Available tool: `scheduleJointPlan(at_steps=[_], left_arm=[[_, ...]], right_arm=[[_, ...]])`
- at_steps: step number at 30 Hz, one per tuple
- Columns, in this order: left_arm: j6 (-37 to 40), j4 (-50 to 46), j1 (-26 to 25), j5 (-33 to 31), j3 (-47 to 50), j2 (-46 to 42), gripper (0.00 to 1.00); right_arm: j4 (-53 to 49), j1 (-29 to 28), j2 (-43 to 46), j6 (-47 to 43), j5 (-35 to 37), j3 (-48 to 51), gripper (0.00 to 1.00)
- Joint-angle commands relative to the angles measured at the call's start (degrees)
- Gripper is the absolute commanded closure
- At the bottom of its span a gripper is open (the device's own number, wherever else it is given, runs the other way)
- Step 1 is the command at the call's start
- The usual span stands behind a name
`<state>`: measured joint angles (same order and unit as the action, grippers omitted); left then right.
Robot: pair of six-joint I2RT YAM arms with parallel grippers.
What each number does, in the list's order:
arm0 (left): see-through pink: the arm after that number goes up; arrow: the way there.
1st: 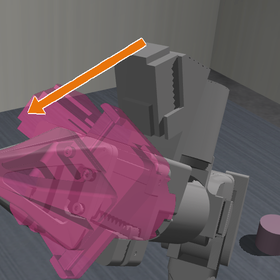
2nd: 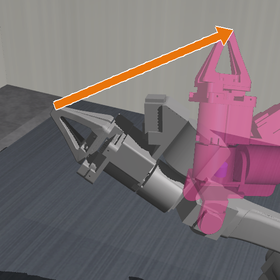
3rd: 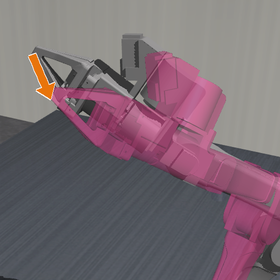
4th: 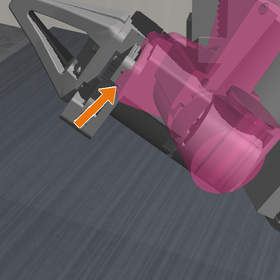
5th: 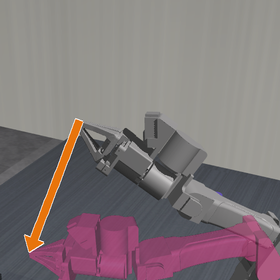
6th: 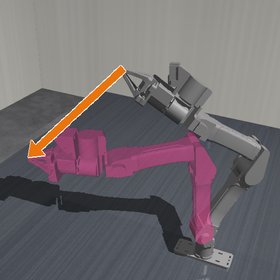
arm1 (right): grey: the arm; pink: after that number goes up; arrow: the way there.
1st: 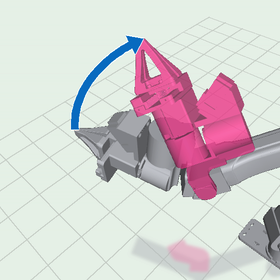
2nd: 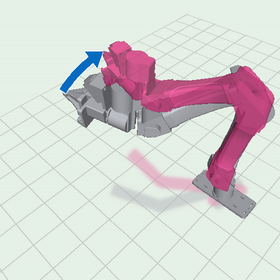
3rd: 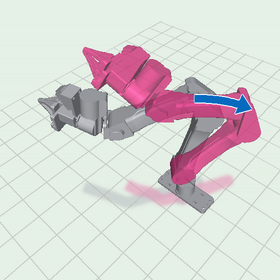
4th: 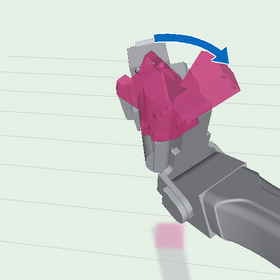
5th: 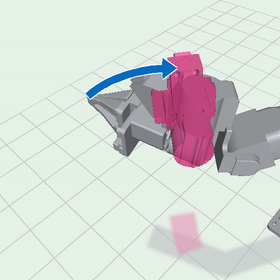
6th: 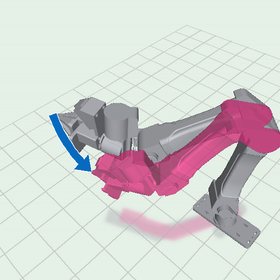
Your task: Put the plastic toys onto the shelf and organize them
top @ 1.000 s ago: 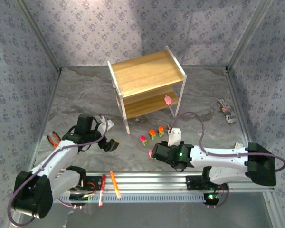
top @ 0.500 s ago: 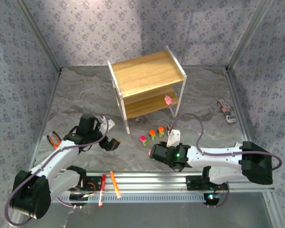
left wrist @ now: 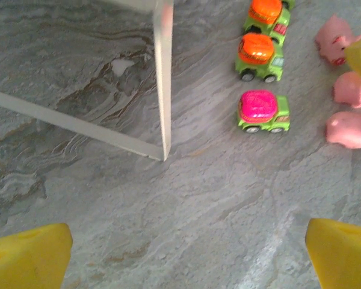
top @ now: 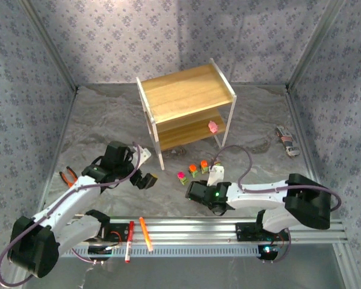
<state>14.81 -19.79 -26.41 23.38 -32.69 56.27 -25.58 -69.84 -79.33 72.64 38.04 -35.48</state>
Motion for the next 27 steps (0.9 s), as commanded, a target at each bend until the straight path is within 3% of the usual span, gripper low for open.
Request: scheduleJointPlan(at_steps=[1, 11, 20, 27], left_arm=[[-3.4, 0.1, -1.2, 4.6, -2.2, 1.1, 0.0], [-8.3, 10.0, -7.9, 0.3, -1.0, 6.4, 0.01], [-9.0, 23.7, -13.1, -6.3, 6.2, 8.3, 0.0], [-7.5, 24.4, -17.7, -8.5, 7.0, 10.0, 0.0]], right_arm=[[0.8, 0.7, -0.7, 0.5, -0.7, -0.6, 0.46], [0.3, 1.5, -2.2, 2.3, -1.6, -0.9, 0.44], [-1.1, 1.4, -1.7, 5.0, -1.3, -0.3, 0.43], [-1.9, 2.0, -0.5, 6.2, -1.0, 0.1, 0.42]])
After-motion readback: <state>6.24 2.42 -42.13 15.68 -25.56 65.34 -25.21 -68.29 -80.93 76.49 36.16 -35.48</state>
